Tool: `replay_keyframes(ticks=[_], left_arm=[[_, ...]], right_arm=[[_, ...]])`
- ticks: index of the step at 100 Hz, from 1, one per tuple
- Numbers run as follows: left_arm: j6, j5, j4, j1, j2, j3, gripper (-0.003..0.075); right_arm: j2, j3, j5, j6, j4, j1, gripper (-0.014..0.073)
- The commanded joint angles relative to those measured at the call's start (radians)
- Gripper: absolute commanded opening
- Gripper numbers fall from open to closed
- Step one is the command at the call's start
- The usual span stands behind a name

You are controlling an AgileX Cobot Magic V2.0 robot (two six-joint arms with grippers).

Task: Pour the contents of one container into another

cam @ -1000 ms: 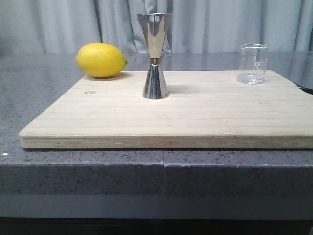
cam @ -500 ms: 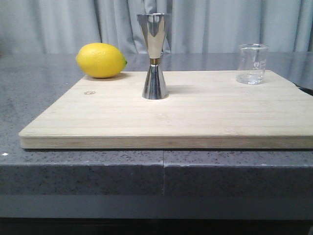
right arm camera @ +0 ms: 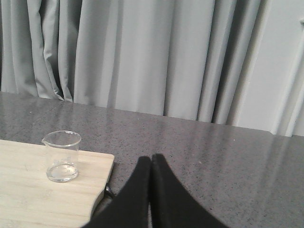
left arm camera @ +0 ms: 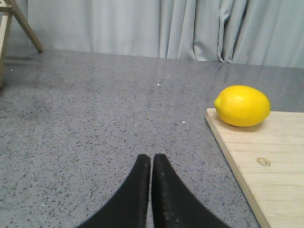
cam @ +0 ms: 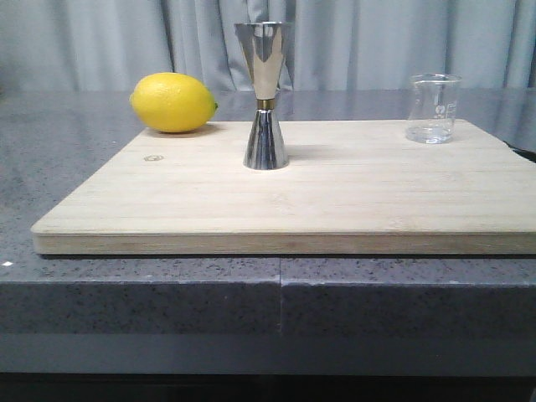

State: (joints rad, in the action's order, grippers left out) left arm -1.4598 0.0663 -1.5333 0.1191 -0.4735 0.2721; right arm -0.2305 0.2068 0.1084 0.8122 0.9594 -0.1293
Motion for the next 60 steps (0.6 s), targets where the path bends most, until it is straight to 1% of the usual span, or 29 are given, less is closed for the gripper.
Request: replay_keyframes(ticks=[1, 60], left_arm=[[0.0, 0.01, -0.015, 0.003, -0.004, 0.028, -0.0021], [0.0, 0.01, -0.015, 0.003, -0.004, 0.021, -0.0021]], right_arm=[[-0.003, 0.024, 0.039, 0.003, 0.004, -0.005, -0.0069], [-0.003, 0.024, 0.038, 0.003, 0.004, -0.005, -0.0069]])
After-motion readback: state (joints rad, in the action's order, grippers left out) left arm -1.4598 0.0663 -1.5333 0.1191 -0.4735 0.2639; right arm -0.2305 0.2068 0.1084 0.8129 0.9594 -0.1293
